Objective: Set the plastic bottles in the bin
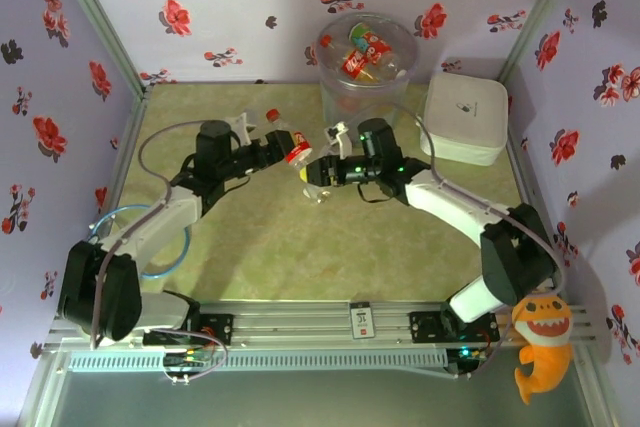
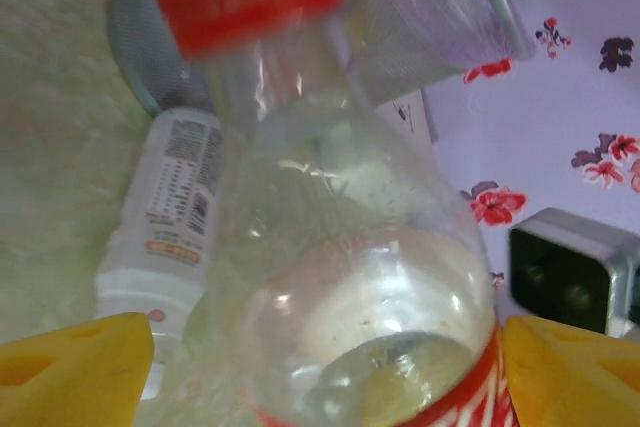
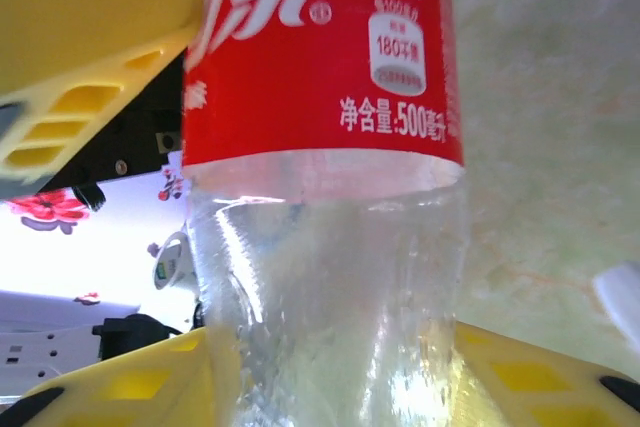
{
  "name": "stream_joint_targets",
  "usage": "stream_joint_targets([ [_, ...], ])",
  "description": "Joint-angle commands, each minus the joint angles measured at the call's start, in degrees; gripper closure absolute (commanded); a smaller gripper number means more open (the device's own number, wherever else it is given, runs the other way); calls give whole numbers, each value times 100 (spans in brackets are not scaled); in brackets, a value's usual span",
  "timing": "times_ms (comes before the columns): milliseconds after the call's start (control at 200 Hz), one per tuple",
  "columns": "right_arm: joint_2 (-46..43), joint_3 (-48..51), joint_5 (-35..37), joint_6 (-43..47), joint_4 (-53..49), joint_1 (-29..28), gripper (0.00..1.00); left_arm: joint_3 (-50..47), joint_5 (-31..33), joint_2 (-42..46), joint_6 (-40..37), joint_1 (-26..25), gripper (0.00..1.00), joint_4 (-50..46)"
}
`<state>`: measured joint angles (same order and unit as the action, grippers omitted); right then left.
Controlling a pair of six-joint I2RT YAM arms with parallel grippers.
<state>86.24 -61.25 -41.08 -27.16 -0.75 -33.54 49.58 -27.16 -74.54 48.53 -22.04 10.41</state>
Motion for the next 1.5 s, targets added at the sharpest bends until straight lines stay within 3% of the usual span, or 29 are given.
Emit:
stream_joint_targets([
  [0,-507,-637,134,861,-868,505,50,-210,27,572,-172,430,10,-368],
  [200,-436,-1958,218,1627,-1834,1086,55,-659,34,991,-216,675,10,-762],
  [420,86,-3030,968,1870,-1406,1552,55,-792,31,974,-183,684,10,-760],
  [645,1322,-4248,1627,2192,-988,1795,56,-869,33,926,-151,693,10,-692],
  [815,2389,-5188,1634,2403,-786,1817,57,-947,28,960,-173,684,10,-721],
  [980,3199,-6225,1248,2331,-1232,1807,57,-954,42,979,-242,691,10,-821],
  [1495,3390,-5752,1208,3030,-2495,1829,57,-911,22,747,-246,689,10,-676],
])
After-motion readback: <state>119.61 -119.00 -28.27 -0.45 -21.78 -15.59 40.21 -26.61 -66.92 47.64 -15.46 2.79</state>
